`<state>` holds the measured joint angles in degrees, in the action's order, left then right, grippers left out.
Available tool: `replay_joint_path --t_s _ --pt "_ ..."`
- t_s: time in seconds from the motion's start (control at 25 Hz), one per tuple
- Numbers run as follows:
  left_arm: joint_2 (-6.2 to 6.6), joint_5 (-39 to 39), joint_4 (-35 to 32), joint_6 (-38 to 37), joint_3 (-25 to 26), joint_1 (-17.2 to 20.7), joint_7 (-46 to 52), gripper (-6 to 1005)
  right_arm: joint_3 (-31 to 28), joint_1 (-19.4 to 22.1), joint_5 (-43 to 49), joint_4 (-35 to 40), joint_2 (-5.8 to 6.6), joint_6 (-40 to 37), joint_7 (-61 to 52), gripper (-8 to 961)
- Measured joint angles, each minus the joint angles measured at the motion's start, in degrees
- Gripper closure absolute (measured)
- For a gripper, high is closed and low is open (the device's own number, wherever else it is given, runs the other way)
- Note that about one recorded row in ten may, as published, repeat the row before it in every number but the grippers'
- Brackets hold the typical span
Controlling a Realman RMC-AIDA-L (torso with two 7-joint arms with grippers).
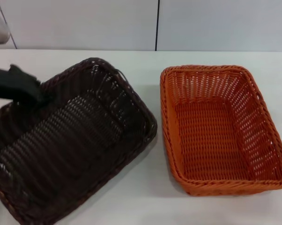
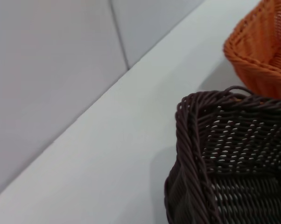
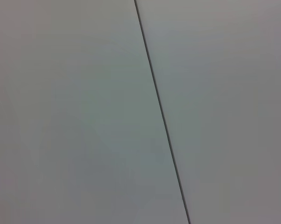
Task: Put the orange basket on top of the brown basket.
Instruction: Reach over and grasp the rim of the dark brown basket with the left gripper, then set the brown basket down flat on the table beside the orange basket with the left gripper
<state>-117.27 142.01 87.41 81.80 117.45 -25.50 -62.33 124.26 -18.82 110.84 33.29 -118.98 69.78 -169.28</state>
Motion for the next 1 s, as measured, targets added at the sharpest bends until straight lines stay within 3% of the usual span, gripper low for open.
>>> replay_joint_path --t_s 0.04,0.2,0.24,0.36,0.44,0.68,0.72,1.0 --pt "0.26 0.0 -2.5 0.9 1.3 -2.3 -3.2 785 0.0 0.3 0.0 0.3 -0.05 0.0 0.0 118" --pt "0.56 -0.2 -5.8 1.4 1.9 -5.1 -7.2 797 0.0 0.7 0.0 0.9 -0.1 0.0 0.0 118" --pt "0.47 0.0 -10.5 1.4 1.7 -9.3 -12.0 800 0.0 0.7 0.0 1.2 -0.1 0.0 0.0 118" --pt "0.39 0.1 -11.6 1.4 1.6 -10.4 -13.1 802 0.0 0.7 0.0 1.2 -0.11 0.0 0.0 118" --pt "0.05 0.5 -15.8 0.6 1.3 -13.7 -17.3 803 0.0 0.5 0.0 1.2 -0.1 0.0 0.0 118" --pt "-0.09 0.7 -16.8 0.1 1.3 -14.8 -18.4 806 0.0 0.1 0.0 1.2 -0.03 -0.3 0.0 119" --pt "-0.44 0.6 -19.1 -1.9 0.5 -16.2 -21.6 806 0.0 0.0 0.0 1.2 0.0 -0.3 0.0 119" --pt "-0.86 -0.1 -19.5 -12.0 -6.4 -14.9 -20.8 719 0.0 -0.2 0.4 1.2 0.06 -0.5 0.0 119"
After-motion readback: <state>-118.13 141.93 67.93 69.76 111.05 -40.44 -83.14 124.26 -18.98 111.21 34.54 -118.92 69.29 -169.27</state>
